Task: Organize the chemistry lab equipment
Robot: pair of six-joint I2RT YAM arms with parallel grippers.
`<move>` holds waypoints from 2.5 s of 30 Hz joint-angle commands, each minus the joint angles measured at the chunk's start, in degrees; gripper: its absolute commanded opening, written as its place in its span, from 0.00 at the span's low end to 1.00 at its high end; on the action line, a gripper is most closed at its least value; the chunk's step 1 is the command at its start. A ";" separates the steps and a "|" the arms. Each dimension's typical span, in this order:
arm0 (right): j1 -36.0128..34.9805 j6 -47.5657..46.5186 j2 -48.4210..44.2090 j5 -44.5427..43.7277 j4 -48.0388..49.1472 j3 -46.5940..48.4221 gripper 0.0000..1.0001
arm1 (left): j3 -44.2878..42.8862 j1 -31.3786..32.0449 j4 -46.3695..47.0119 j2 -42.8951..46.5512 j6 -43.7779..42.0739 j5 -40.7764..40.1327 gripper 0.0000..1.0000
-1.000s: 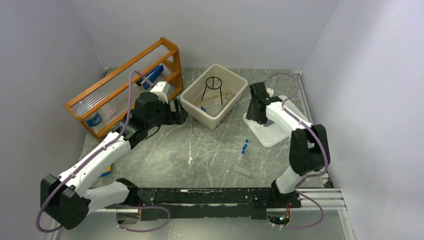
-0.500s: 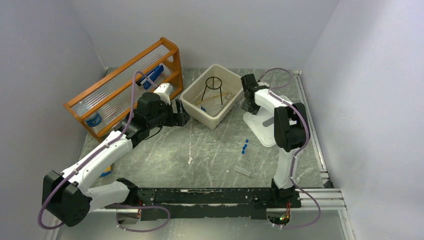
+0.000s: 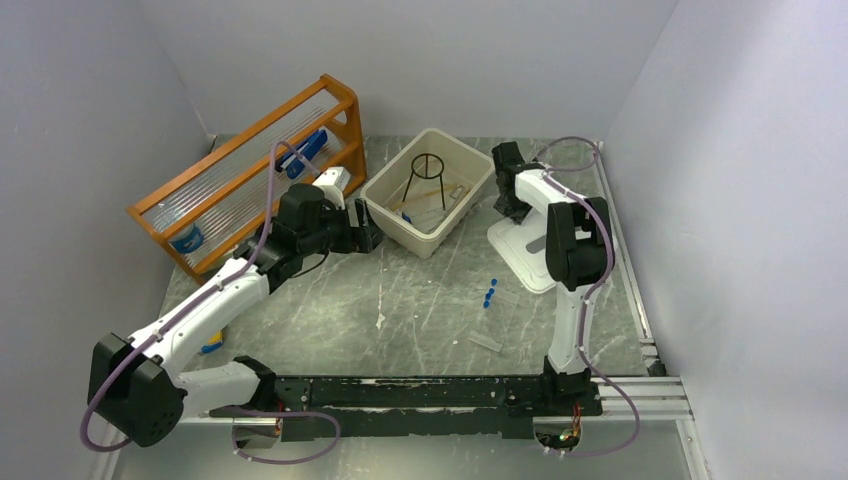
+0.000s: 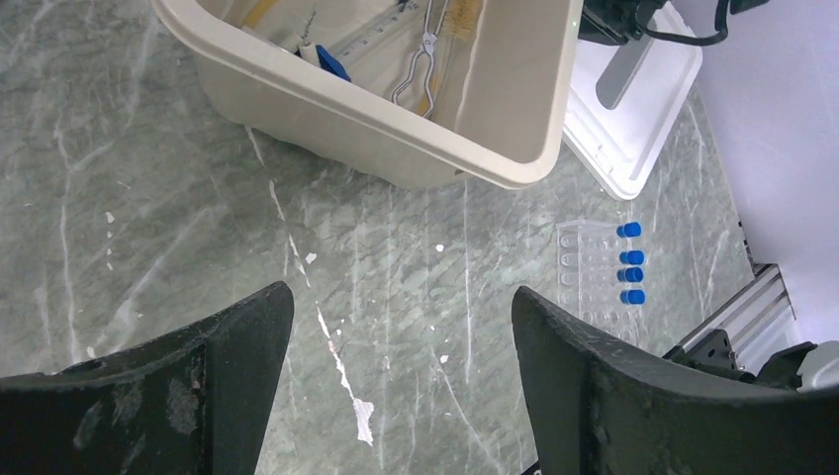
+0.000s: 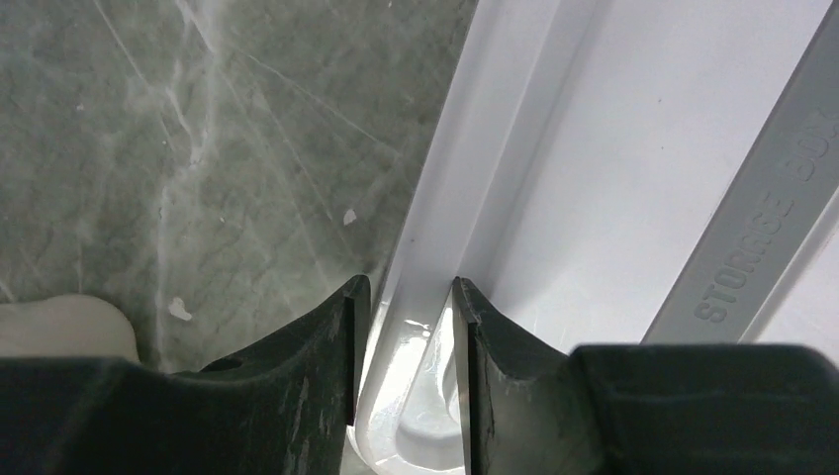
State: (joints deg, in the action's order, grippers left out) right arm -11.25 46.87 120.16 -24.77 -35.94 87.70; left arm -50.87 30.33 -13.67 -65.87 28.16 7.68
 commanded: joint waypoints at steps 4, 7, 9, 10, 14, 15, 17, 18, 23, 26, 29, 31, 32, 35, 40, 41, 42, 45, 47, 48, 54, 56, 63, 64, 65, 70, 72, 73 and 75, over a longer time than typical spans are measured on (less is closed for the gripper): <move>1.01 3.05 5.31 0.63 -3.32 3.22 0.21 | 0.01 -0.44 4.77 -2.29 2.21 6.48 0.84; 1.39 2.62 3.96 1.98 -1.43 1.84 0.10 | 0.42 -0.28 7.53 -3.42 4.08 10.60 0.82; 1.78 2.08 2.09 2.18 -0.37 1.10 0.05 | -0.14 0.00 8.40 -3.96 5.41 11.98 0.82; 1.96 1.80 0.89 2.57 0.13 0.74 0.03 | -0.57 0.41 8.79 -4.05 5.86 12.22 0.82; 2.83 1.12 -3.81 3.92 1.53 -0.50 0.00 | -2.46 3.03 11.08 -5.13 7.43 10.55 0.83; 3.26 1.12 -5.52 4.92 1.97 -1.09 0.00 | -3.24 3.86 11.26 -5.93 7.70 10.00 0.83; 4.37 1.28 -8.44 7.84 3.75 -3.08 0.00 | -4.97 5.89 12.06 -7.84 8.26 9.02 0.83; 5.04 1.37 -10.06 9.41 4.87 -4.31 0.00 | -5.81 7.07 12.61 -9.28 8.65 8.53 0.83; 8.09 1.98 -17.64 17.87 9.84 -9.70 0.00 | -9.26 11.35 17.23 -14.64 11.30 5.47 0.88; 9.52 2.48 -22.03 22.75 12.22 -12.33 0.00 | -10.50 12.78 22.20 -18.27 15.01 5.81 0.92; 9.86 3.23 -26.44 26.06 13.37 -14.49 0.00 | -12.77 14.45 27.81 -22.79 17.73 6.85 0.95; 9.86 3.97 -29.49 28.01 14.05 -16.20 0.00 | -15.45 15.55 30.57 -25.96 19.52 7.04 0.94; 9.84 4.34 -31.61 28.76 14.45 -17.37 0.00 | -16.65 16.12 31.80 -27.43 20.23 6.77 0.94; 9.89 5.17 -36.27 29.89 14.41 -19.55 0.00 | -21.38 18.06 32.51 -31.84 19.10 3.22 0.93; 10.03 5.80 -42.24 30.85 14.33 -21.99 0.00 | -26.86 19.85 35.34 -39.28 18.20 -0.55 0.92; 10.10 5.78 -42.75 31.26 14.14 -22.04 0.00 | -28.25 20.12 35.68 -41.32 18.30 0.02 0.92; 10.17 5.63 -43.07 31.73 13.99 -22.06 0.00 | -29.39 20.53 36.67 -42.66 18.24 0.88 0.91; 10.19 5.15 -43.40 33.17 13.80 -21.82 0.00 | -31.62 22.06 39.06 -45.63 17.91 2.02 0.90; 10.18 5.23 -43.88 34.01 13.71 -21.27 0.00 | -32.98 22.65 39.34 -47.42 18.19 1.96 0.86; 10.16 5.25 -44.19 34.35 13.79 -20.99 0.00 | -33.58 22.76 39.24 -48.27 18.73 2.15 0.84; 10.11 5.94 -45.95 37.18 13.19 -19.87 0.00 | -33.27 23.03 45.32 -50.03 20.70 2.23 0.53; 10.10 6.80 -46.40 38.38 13.34 -20.22 0.00 | -33.92 23.17 46.44 -50.59 20.97 2.52 0.45; 10.22 6.64 -47.34 40.62 12.32 -19.76 0.15 | -33.29 23.09 46.18 -47.44 18.07 1.39 0.05; 10.39 5.89 -48.02 41.04 12.46 -19.80 0.26 | -32.64 22.83 46.12 -46.15 17.70 1.79 0.05; 10.45 4.99 -48.87 41.36 12.98 -19.91 0.36 | -31.97 22.37 46.03 -44.64 17.71 2.48 0.05; 10.70 0.29 -53.60 43.55 14.94 -18.84 0.59 | -31.10 17.77 40.74 -36.90 20.87 8.40 0.05; 10.67 -0.65 -55.42 46.06 16.54 -18.16 0.61 | -31.51 15.67 35.96 -33.82 20.91 9.76 0.05; 10.71 -0.86 -55.81 47.40 17.37 -18.11 0.61 | -31.64 15.08 34.56 -32.46 20.85 10.33 0.05; 10.70 -1.63 -56.82 47.24 17.17 -17.45 0.62 | -31.12 12.12 32.11 -30.00 21.57 11.91 0.05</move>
State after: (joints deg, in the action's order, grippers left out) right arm -0.91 48.62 65.84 18.61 -21.93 67.55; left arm -80.90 46.89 20.60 -103.28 48.64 14.92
